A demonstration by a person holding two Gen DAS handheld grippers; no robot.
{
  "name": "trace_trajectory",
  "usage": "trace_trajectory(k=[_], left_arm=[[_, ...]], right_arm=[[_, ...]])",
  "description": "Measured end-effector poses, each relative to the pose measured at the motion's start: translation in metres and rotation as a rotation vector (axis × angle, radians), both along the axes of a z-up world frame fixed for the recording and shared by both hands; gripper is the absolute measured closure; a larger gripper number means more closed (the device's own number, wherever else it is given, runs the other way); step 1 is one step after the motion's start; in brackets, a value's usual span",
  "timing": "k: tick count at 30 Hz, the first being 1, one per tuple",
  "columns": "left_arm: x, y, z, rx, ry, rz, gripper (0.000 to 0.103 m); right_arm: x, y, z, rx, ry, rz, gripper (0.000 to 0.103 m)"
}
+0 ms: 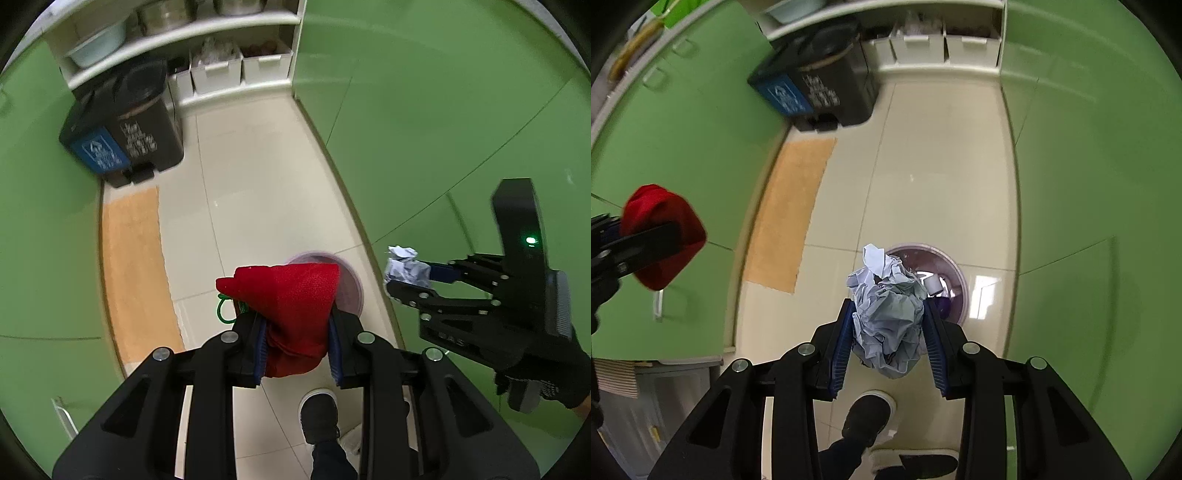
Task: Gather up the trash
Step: 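Carry the paper and red cloth over the pink bin and open both tools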
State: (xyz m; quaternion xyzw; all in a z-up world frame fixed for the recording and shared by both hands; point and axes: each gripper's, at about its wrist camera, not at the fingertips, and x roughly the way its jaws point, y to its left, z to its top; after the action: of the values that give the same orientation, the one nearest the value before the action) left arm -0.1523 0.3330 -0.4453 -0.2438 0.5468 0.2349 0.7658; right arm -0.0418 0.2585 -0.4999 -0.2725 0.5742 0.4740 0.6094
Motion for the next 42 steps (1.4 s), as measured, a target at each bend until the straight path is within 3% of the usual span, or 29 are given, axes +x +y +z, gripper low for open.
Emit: trace_trajectory(k=[4, 8, 11, 24, 36, 37, 39, 40, 42], left_arm=[[-0.005, 0.004, -0.03, -0.016, 0.011, 0.015, 0.077], [-0.005, 0.007, -0.052, -0.031, 0.025, 0.018, 0.077], [-0.002, 0.005, -0.062, -0.039, 0.033, 0.012, 0.077], [0.031, -0.004, -0.08, -0.091, 0.03, -0.038, 0.077], [0.067, -0.015, -0.137, -0.169, 0.051, -0.087, 0.073], [0.069, -0.016, -0.14, -0.169, 0.053, -0.092, 0.068], [0.074, -0.017, -0.145, -0.17, 0.046, -0.09, 0.035], [0.075, -0.018, -0.146, -0.17, 0.038, -0.087, 0.008], [0.078, -0.021, -0.147, -0.173, 0.031, -0.089, 0.003]], right_arm=[[-0.001, 0.006, -0.044, -0.018, 0.016, 0.006, 0.061], [0.0, 0.005, -0.067, -0.016, 0.002, -0.007, 0.018], [0.0, 0.004, -0.071, -0.019, -0.008, -0.013, 0.006], [0.025, -0.034, -0.034, -0.093, -0.065, -0.126, 0.006], [0.031, -0.078, -0.018, -0.08, -0.071, -0.201, 0.006], [0.031, -0.08, -0.019, -0.08, -0.07, -0.203, 0.006], [0.033, -0.086, -0.018, -0.075, -0.066, -0.209, 0.006], [0.033, -0.088, -0.018, -0.073, -0.065, -0.214, 0.006], [0.033, -0.091, -0.015, -0.068, -0.061, -0.223, 0.006]])
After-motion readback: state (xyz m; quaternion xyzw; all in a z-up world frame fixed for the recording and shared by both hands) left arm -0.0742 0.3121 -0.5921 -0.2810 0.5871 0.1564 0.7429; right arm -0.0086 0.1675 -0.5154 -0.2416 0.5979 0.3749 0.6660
